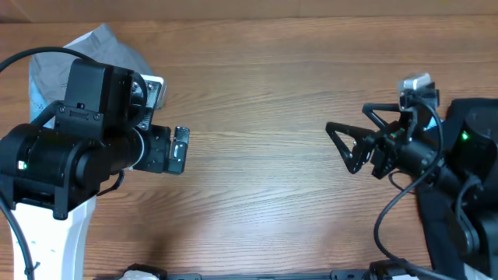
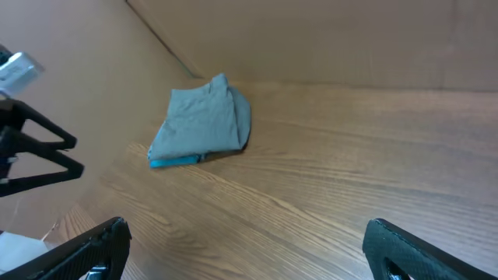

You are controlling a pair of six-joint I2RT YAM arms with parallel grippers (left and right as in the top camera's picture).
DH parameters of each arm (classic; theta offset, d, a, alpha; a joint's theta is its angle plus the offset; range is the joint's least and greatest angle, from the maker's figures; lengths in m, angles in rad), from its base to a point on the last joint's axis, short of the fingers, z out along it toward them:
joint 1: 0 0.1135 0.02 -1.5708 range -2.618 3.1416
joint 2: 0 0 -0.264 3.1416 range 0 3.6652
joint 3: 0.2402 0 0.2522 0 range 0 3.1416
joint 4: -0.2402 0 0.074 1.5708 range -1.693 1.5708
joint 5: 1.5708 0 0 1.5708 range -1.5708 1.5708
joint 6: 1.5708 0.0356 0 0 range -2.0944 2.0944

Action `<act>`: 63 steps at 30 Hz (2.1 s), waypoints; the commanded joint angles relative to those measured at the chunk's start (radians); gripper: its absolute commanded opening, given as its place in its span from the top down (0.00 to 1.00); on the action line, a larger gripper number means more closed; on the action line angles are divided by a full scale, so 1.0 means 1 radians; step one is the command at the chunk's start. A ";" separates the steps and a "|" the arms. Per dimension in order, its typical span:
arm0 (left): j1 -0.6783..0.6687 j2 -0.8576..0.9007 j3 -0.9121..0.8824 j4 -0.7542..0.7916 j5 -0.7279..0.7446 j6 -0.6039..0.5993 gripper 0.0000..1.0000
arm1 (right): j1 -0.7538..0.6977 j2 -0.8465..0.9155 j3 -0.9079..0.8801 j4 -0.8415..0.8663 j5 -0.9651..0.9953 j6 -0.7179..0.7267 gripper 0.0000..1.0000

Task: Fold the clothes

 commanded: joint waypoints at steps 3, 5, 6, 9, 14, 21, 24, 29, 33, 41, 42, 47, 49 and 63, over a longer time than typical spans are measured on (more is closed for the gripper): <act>-0.006 0.005 -0.005 -0.002 -0.013 -0.025 0.00 | 0.000 -0.015 0.014 -0.025 -0.009 -0.007 0.00; -0.006 0.005 -0.005 -0.002 -0.013 -0.025 0.00 | 0.000 -0.015 0.014 -0.036 -0.009 0.000 0.00; -0.006 0.005 -0.005 -0.002 -0.013 -0.025 0.00 | 0.000 -0.015 0.014 -0.043 -0.009 0.000 0.00; -0.006 0.005 -0.005 -0.002 -0.013 -0.025 0.00 | 0.000 -0.015 0.014 -0.053 -0.019 0.000 0.00; -0.006 0.005 -0.005 -0.002 -0.013 -0.025 0.00 | 0.000 -0.015 0.014 -0.074 -0.043 0.000 0.00; -0.006 0.005 -0.005 -0.002 -0.013 -0.025 0.00 | 0.000 -0.015 0.014 -0.151 -0.095 0.000 0.00; -0.006 0.005 -0.005 -0.002 -0.013 -0.025 0.00 | -0.001 -0.015 0.014 -0.151 -0.094 -0.001 0.00; -0.006 0.005 -0.005 -0.001 -0.013 -0.025 0.00 | -0.001 -0.016 0.014 -0.103 -0.094 -0.029 0.00; -0.006 0.005 -0.005 -0.002 -0.013 -0.025 0.00 | -0.001 -0.016 0.014 -0.098 -0.087 -0.031 0.00; -0.006 0.008 -0.005 -0.002 -0.013 -0.025 0.00 | 0.000 -0.024 0.014 -0.034 -0.087 -0.126 0.00; -0.006 0.008 -0.005 -0.002 -0.013 -0.025 0.00 | 0.000 -0.028 0.014 -0.034 -0.087 -0.142 0.00; -0.006 0.009 -0.005 -0.002 -0.013 -0.025 0.00 | 0.000 -0.062 0.014 -0.035 -0.048 -0.166 0.00; -0.006 0.009 -0.005 -0.002 -0.013 -0.025 0.00 | 0.000 -0.082 0.014 -0.035 -0.010 -0.166 0.00; -0.006 0.009 -0.005 -0.002 -0.013 -0.025 0.00 | -0.002 -0.272 -0.033 -0.035 0.229 -0.371 0.00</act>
